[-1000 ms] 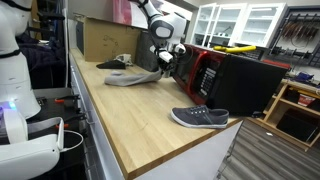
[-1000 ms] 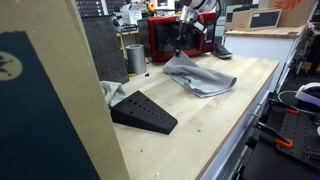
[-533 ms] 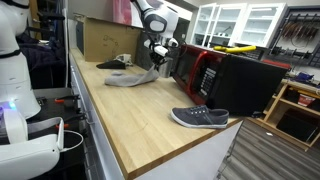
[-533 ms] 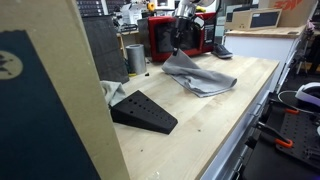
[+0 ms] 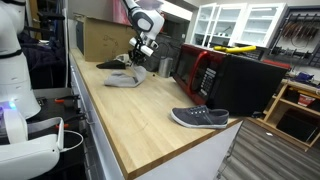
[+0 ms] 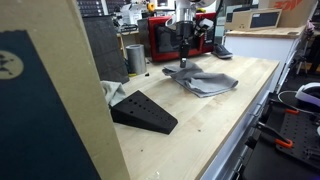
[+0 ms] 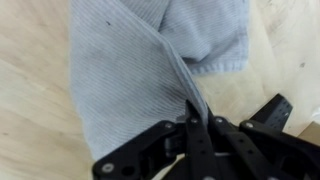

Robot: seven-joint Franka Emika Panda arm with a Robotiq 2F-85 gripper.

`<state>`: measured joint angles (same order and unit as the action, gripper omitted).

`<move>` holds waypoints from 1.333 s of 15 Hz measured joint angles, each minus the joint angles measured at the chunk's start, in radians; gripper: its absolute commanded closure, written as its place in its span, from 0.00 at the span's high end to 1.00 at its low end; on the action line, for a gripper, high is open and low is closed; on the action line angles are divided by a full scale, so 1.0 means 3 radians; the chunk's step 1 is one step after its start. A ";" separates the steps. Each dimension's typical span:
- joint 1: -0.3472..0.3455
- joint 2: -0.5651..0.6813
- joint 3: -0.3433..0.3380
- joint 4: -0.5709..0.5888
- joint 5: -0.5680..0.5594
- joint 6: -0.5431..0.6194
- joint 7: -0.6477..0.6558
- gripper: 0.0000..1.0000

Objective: Fold the grey towel

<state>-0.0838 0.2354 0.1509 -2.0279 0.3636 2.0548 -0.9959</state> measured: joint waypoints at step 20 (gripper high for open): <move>0.0186 -0.0325 -0.0201 -0.0540 -0.1214 -0.1412 -0.0867 0.70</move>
<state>-0.0280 0.1378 0.0905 -2.1898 -0.0005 1.6313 -1.2561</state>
